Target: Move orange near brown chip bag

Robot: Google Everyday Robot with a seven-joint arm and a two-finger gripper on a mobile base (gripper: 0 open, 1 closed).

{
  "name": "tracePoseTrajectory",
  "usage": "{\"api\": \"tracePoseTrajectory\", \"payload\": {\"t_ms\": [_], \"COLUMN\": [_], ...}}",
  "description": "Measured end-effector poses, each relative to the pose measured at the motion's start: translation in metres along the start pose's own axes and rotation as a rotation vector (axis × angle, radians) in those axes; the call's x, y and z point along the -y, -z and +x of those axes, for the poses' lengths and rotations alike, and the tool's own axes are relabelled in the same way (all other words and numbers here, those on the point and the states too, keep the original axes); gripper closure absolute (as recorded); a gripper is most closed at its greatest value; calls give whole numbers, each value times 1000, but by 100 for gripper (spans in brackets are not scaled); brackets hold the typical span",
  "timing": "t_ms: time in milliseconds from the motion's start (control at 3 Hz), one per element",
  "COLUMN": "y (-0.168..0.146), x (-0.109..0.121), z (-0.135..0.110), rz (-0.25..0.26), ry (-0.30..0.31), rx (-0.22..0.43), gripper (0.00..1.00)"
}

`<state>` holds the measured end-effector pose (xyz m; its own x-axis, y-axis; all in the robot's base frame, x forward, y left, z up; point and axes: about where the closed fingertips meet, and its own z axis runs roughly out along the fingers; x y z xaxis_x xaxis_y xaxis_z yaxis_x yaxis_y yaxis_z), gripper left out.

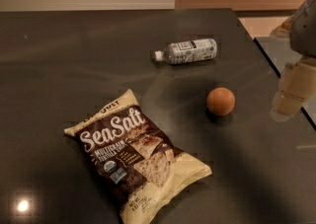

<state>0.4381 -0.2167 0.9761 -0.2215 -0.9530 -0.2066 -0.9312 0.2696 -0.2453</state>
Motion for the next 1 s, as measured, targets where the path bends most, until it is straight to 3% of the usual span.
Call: {"api": "tracePoseTrajectory", "payload": {"t_ms": [667, 1000], "y": [-3, -15], "x": [3, 15], "z": [-2, -8], "rz": [-17, -47], "ry": [34, 51], "rx": [0, 60], "gripper": [0, 0]}}
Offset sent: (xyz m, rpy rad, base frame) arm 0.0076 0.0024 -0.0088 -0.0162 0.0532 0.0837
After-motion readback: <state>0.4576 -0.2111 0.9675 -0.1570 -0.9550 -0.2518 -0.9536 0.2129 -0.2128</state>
